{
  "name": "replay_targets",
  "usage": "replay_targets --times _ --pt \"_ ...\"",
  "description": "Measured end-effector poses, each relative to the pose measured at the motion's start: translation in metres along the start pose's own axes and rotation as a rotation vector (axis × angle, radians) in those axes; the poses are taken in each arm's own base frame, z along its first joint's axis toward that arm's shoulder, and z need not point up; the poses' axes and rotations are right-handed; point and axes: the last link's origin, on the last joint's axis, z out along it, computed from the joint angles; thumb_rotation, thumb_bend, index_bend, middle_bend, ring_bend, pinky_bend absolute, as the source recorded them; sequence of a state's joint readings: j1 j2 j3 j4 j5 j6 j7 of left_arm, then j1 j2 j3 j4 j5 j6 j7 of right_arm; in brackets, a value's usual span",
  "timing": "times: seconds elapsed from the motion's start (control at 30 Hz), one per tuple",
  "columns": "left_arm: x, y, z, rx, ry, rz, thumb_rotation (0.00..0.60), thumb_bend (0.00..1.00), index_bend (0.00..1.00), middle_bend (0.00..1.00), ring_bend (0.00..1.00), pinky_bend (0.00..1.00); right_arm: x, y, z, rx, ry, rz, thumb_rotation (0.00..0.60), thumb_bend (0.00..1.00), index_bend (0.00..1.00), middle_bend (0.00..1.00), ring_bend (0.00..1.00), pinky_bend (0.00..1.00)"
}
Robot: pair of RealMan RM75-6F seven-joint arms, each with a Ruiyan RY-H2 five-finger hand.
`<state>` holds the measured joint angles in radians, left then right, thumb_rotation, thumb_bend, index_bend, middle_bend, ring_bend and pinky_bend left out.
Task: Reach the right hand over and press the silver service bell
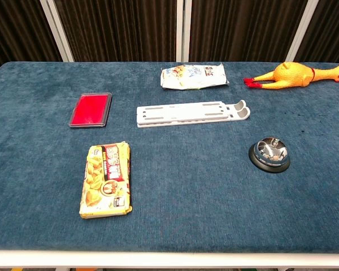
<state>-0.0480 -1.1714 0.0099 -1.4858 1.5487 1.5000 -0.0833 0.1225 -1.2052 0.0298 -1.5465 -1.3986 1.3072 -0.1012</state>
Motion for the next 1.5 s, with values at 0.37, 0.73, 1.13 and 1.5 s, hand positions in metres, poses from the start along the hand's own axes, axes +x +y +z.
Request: replay_targets --times 0.37,0.73,1.13,1.5 --pt "-0.001 0.000 0.000 0.002 0.000 0.001 0.600 0.11 0.08 0.03 0.00 0.15 -0.003 -0.002 0.000 0.014 -0.006 0.000 0.600 0.33 0.00 0.00 0.00 0.00" --pt "-0.001 0.003 0.001 -0.006 -0.009 -0.002 0.600 0.11 0.09 0.03 0.00 0.15 -0.002 -0.005 0.003 0.054 0.034 -0.012 0.600 1.00 0.00 0.20 0.24 0.36" --pt "-0.003 -0.001 0.001 0.006 -0.008 -0.004 0.600 0.11 0.09 0.03 0.00 0.15 -0.034 -0.033 0.007 0.235 0.022 -0.064 0.600 1.00 0.00 0.85 0.82 0.76" --pt "-0.004 -0.010 -0.001 0.024 -0.015 -0.011 0.600 0.11 0.09 0.03 0.00 0.15 -0.062 -0.067 0.009 0.352 -0.045 -0.140 0.600 1.00 0.00 0.85 0.82 0.76"
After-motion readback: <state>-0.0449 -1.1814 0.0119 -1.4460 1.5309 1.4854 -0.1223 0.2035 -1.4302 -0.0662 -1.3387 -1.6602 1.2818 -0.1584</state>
